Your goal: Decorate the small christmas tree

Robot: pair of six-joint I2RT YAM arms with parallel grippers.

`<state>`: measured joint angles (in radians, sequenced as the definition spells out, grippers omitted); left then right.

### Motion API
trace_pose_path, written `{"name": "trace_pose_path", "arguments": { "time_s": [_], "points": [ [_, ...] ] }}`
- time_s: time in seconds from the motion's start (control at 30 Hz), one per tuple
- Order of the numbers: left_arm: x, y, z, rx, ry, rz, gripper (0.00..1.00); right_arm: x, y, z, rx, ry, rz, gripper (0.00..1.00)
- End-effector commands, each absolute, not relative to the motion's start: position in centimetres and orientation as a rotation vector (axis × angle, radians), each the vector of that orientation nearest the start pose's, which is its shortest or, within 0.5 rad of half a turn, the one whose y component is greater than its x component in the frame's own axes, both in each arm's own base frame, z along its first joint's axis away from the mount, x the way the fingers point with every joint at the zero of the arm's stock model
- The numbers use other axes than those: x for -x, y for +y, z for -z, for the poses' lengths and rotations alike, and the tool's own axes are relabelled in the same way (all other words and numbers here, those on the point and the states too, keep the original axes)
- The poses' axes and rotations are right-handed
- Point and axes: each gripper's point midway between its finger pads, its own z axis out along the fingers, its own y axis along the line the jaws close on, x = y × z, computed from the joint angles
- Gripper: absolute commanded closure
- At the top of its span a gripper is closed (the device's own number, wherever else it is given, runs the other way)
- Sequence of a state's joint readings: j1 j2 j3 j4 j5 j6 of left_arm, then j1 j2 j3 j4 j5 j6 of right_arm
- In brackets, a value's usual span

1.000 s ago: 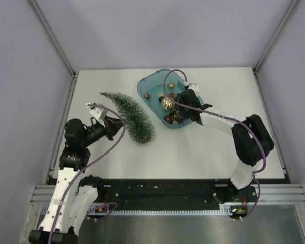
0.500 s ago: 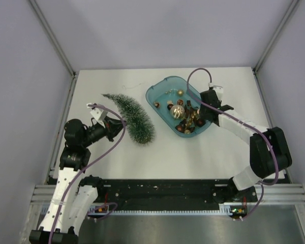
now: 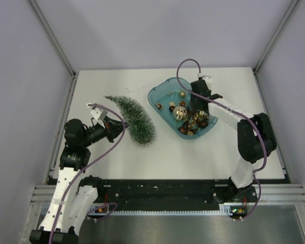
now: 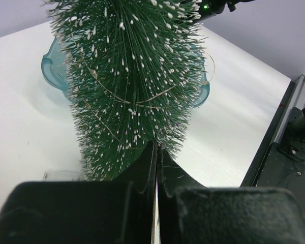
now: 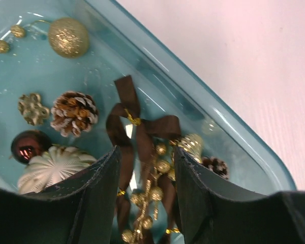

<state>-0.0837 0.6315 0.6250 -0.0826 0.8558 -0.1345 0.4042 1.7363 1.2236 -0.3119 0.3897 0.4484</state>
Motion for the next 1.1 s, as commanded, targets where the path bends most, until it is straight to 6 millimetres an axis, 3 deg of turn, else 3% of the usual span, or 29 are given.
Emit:
{"name": "trace_pose_path", "arguments": {
  "time_s": [0.0,0.1,0.33,0.43,0.57,0.73,0.9,1.07],
  "points": [
    [-22.1,-15.7,-28.4,-0.631,1.544,0.880,1.00,-45.5,15.5,-11.1,-0.191,2.269,-0.024,0.53],
    [-22.2,-15.6,-28.4,-0.630,1.546,0.881,1.00,-45.9,17.4,-11.5,-0.146,2.247,-0.069,0.52],
    [-22.8,-15.4,-28.7,-0.606,1.541,0.875,1.00,-47.9,22.7,-15.2,-0.025,2.112,-0.156,0.49],
    [-22.8,-15.2,-28.5,-0.600,1.548,0.871,1.00,-48.6,25.0,-15.1,0.046,2.105,-0.202,0.48],
    [-22.8,-15.2,-28.5,-0.600,1.549,0.870,1.00,-49.4,27.0,-12.4,0.154,2.167,-0.210,0.45],
    [-22.7,-15.1,-28.7,-0.605,1.545,0.867,1.00,-48.8,26.5,-8.4,0.229,2.285,-0.132,0.43],
    [-22.8,-15.0,-28.6,-0.601,1.543,0.861,1.00,-47.3,25.7,-6.7,0.257,2.326,-0.113,0.41],
    [-22.8,-14.9,-28.7,-0.596,1.538,0.853,1.00,-47.0,25.9,-5.9,0.271,2.344,-0.123,0.40]
  ]
}}
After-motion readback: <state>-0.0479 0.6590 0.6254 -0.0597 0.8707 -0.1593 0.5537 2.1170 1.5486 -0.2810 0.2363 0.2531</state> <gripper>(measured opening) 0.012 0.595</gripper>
